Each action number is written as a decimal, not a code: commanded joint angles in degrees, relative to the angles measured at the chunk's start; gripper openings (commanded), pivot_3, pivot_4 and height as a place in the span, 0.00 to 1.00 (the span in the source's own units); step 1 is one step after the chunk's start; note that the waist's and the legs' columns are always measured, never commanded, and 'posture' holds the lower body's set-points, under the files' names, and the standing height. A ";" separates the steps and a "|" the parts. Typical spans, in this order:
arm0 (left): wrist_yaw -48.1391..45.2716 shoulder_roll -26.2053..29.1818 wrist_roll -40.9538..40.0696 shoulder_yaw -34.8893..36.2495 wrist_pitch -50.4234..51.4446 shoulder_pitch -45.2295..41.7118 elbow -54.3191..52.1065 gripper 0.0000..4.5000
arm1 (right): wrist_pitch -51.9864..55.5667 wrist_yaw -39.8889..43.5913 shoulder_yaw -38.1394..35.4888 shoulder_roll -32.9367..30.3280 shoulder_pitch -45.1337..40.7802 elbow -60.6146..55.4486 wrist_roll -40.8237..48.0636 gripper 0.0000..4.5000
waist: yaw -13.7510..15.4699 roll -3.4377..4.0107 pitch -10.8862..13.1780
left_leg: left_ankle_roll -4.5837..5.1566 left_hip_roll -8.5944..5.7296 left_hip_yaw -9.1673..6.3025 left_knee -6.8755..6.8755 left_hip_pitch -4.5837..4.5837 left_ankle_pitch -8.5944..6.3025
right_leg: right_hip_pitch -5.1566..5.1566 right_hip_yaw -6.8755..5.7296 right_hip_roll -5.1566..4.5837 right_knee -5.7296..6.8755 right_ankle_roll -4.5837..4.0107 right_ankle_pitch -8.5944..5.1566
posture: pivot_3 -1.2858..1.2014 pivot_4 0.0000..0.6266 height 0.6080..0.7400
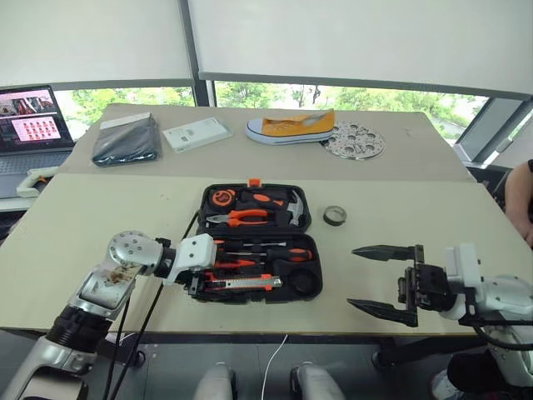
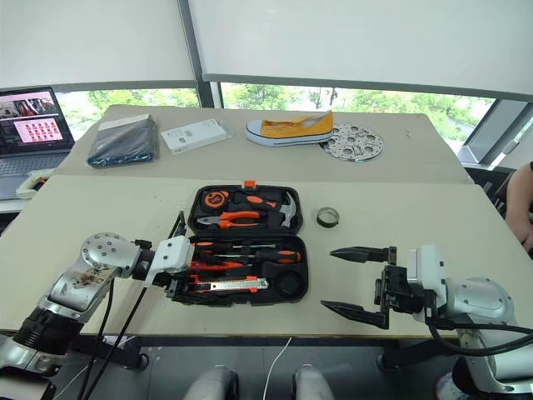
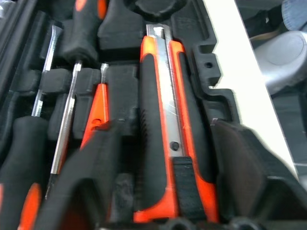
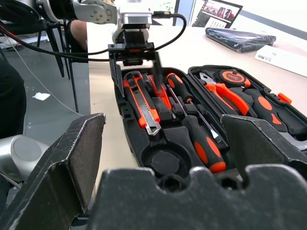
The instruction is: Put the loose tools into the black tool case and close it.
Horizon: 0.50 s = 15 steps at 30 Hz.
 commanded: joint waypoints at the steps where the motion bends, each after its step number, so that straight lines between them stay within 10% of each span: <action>1: 0.41 -4.14 -7.63 4.93 -1.76 0.21 1.55 0.99 | 0.23 0.07 -0.29 -0.15 -1.05 -1.29 1.01 1.00 | 0.06 0.00 0.00 | 0.00 0.00 0.00 0.00 -0.01 0.00 | 0.00 0.01 0.00 -0.01 0.00 0.00 | 0.52 0.24 1.00; 5: -2.28 -5.08 -15.94 10.58 1.31 0.52 2.68 0.99 | 0.28 -0.03 0.06 -0.04 -1.42 -0.81 0.88 1.00 | -0.06 -0.02 0.01 | 0.01 0.02 0.00 0.06 -0.04 0.00 | -0.02 -0.01 0.01 0.03 0.02 0.02 | 0.52 0.24 1.00; 15: -4.29 -4.81 -8.94 6.10 -6.78 3.02 4.72 0.28 | 0.30 -1.64 2.05 1.77 -2.73 0.27 -0.19 1.00 | -0.03 0.00 0.00 | 0.00 -0.03 0.01 0.05 0.04 0.01 | 0.05 0.05 0.01 0.04 0.04 0.04 | 0.52 0.24 1.00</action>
